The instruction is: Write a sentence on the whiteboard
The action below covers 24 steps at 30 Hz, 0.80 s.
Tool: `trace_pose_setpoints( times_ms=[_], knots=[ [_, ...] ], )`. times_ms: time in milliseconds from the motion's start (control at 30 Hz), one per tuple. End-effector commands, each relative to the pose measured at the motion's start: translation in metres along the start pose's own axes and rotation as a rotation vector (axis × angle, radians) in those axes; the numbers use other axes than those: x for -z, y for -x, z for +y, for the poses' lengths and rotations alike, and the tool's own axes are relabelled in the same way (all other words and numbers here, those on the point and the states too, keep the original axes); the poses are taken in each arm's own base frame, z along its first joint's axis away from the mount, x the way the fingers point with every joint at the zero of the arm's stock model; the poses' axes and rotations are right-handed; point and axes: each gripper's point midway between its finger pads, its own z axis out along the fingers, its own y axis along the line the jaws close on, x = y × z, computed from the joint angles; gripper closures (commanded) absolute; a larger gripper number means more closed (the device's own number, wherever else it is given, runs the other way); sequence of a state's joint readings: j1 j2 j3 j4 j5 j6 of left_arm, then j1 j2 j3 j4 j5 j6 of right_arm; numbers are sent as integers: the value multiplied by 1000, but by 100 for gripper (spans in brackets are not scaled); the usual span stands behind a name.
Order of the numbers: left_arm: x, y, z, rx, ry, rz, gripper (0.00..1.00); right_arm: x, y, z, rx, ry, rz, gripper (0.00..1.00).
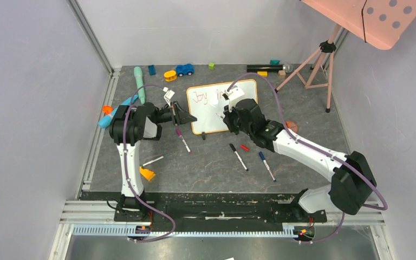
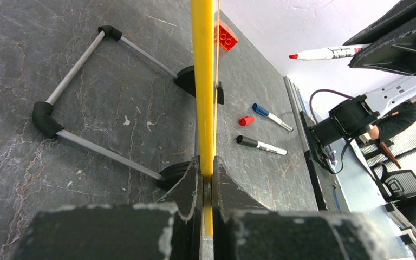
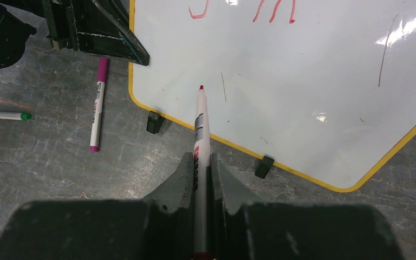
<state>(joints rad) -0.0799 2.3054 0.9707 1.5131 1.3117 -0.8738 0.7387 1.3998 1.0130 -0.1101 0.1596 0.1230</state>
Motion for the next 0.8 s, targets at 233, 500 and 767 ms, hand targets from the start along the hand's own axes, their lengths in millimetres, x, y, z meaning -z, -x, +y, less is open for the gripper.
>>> trace_pose_setpoints(
  times_ms=[233, 500, 767],
  knots=[
    [-4, -33, -10, -50, -98, 104, 98, -4, 21, 16, -9, 45, -60, 100],
    [-4, -33, -8, -36, -93, 101, 98, -18, 28, 24, -32, 57, -67, 100],
    [0, -30, -4, -43, -54, 65, 97, -39, 37, 41, 8, 61, -62, 100]
  ],
)
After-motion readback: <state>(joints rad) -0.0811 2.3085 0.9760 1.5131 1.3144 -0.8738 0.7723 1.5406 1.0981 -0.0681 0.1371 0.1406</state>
